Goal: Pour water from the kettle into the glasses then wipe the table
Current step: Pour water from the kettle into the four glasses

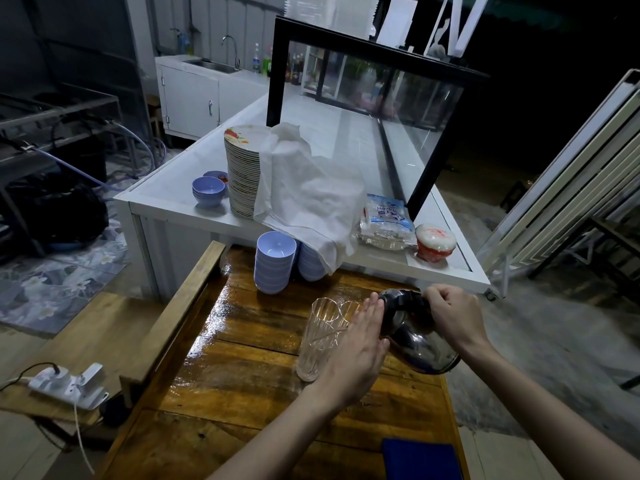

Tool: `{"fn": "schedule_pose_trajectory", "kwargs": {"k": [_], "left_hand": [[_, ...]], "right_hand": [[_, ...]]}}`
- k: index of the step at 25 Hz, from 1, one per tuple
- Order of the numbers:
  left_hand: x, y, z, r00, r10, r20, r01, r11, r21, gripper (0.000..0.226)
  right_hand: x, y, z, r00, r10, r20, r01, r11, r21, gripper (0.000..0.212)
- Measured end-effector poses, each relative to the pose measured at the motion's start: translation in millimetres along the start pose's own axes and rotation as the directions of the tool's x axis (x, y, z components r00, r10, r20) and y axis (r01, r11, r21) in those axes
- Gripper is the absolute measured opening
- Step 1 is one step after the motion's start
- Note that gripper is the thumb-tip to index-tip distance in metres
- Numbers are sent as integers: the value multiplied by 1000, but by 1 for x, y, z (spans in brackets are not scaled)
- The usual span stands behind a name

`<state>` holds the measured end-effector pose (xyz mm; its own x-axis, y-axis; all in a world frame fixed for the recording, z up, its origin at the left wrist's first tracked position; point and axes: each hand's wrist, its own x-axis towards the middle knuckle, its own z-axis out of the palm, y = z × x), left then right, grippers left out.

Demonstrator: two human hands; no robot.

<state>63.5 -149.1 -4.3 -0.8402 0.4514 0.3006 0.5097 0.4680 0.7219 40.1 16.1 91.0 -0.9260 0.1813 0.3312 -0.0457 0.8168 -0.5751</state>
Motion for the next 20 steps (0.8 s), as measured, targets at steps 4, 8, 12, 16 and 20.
{"fn": "schedule_pose_trajectory", "kwargs": {"k": [4, 8, 12, 16, 20], "left_hand": [[0, -1, 1, 1000, 12, -5, -12, 1000, 17, 60], [1, -2, 3, 1000, 16, -8, -16, 1000, 17, 60], [1, -1, 3, 1000, 18, -15, -17, 1000, 14, 60], [2, -4, 1, 1000, 25, 3, -25, 999, 22, 60], [1, -5, 2, 1000, 14, 7, -14, 1000, 18, 61]], "right_hand": [[1, 3, 0, 999, -34, -5, 33, 999, -31, 40], [3, 5, -1, 998, -70, -8, 70, 996, -48, 41], [4, 3, -2, 995, -100, -10, 99, 993, -57, 42], [3, 4, 0, 994, -105, -2, 105, 994, -39, 42], [3, 6, 1, 993, -114, -7, 113, 992, -54, 43]]}}
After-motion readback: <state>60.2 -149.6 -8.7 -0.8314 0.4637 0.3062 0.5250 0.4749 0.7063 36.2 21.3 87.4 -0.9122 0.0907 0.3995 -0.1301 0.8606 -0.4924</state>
